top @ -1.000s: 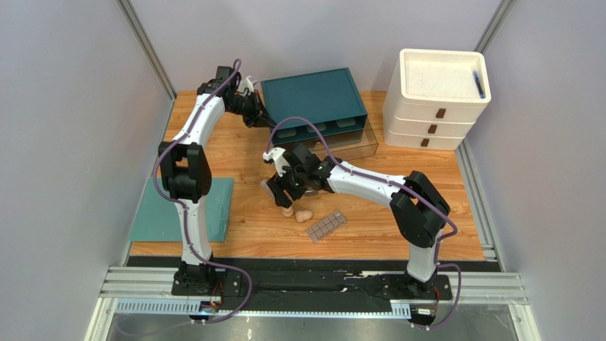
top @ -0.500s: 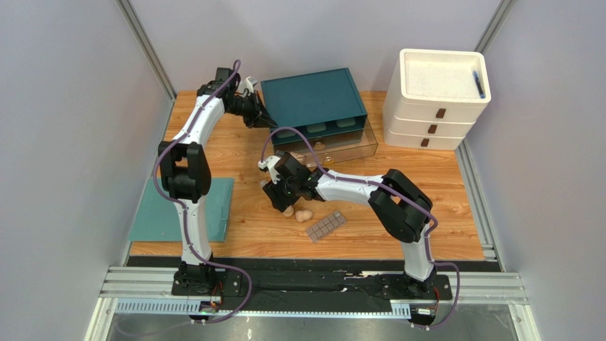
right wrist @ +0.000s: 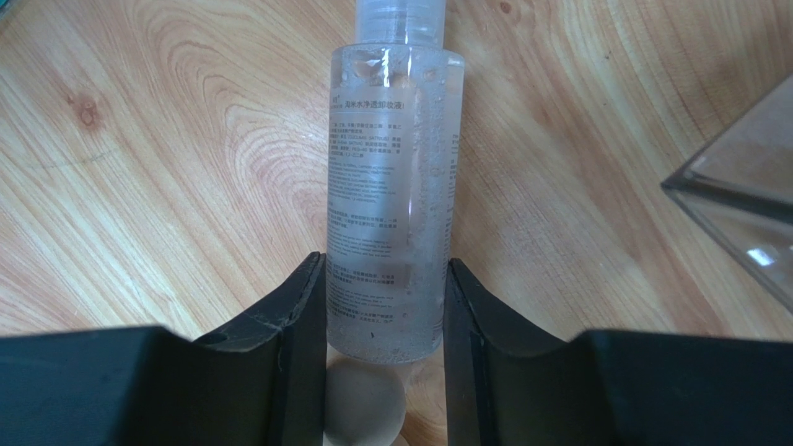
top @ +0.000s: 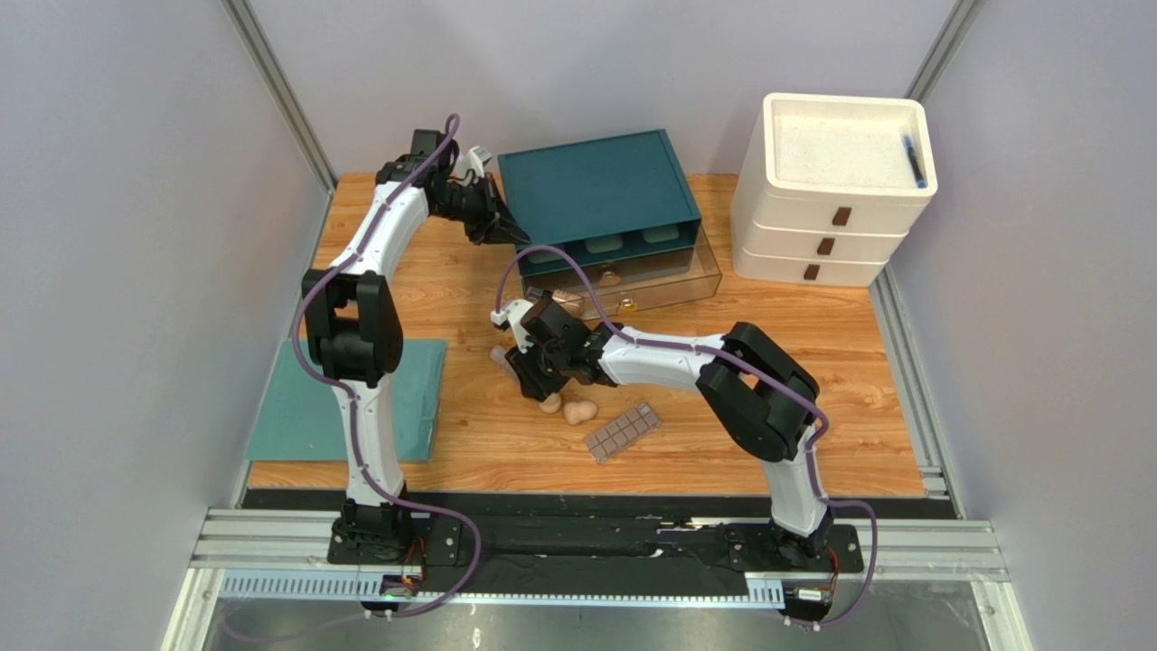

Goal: Organize the makeup

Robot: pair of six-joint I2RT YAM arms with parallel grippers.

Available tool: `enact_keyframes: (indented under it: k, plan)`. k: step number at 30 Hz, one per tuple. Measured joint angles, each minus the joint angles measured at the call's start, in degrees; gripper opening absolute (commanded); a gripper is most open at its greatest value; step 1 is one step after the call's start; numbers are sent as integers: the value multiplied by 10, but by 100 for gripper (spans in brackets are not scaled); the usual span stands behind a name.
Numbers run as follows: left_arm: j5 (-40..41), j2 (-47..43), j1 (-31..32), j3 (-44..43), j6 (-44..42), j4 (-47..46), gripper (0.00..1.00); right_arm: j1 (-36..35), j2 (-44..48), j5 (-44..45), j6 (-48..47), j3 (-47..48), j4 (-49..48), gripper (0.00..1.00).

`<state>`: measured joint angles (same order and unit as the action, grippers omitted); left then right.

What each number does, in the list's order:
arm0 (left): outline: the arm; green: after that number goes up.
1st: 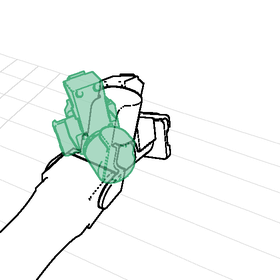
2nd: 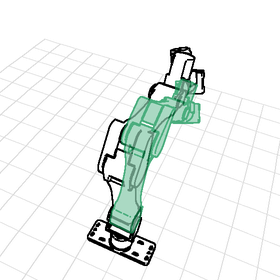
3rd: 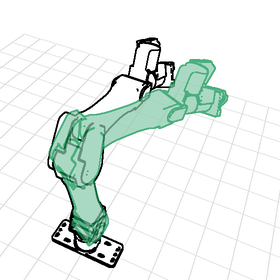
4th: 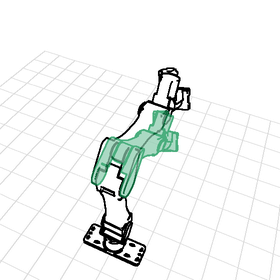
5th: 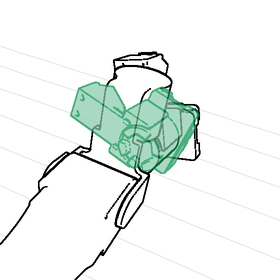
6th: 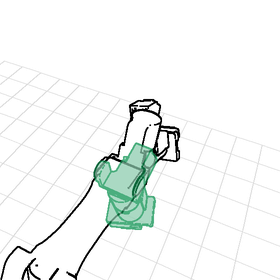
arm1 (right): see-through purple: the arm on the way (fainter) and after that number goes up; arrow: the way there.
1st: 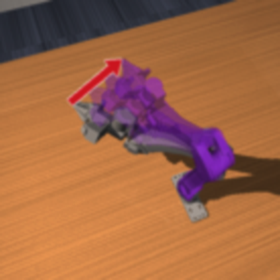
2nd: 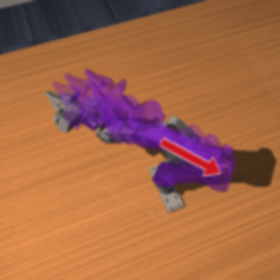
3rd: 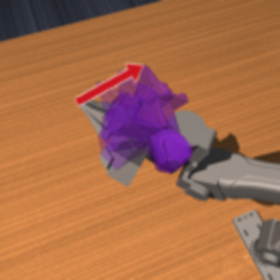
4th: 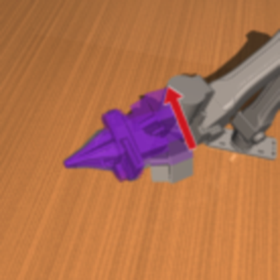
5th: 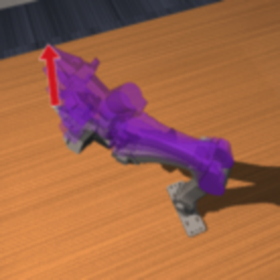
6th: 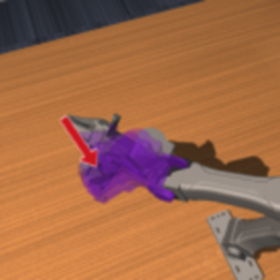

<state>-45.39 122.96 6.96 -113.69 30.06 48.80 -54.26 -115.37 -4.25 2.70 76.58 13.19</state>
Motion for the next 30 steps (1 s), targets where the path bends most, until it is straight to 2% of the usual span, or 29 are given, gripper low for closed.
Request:
enact_keyframes:
  k: [9,13,21,25,30]
  plan:
    - [0,0,0,-1,-8,3,0,-3,46,3,-17,35,46,1]
    - [0,0,0,-1,-9,3,0,-4,79,7,-28,83,69,0]
    - [0,0,0,-1,-10,3,0,-1,189,106,-75,103,70,0]
    - [0,0,0,-1,-10,3,0,28,218,157,-105,93,50,1]
    - [0,0,0,-1,-10,3,0,99,205,200,-127,85,40,1]
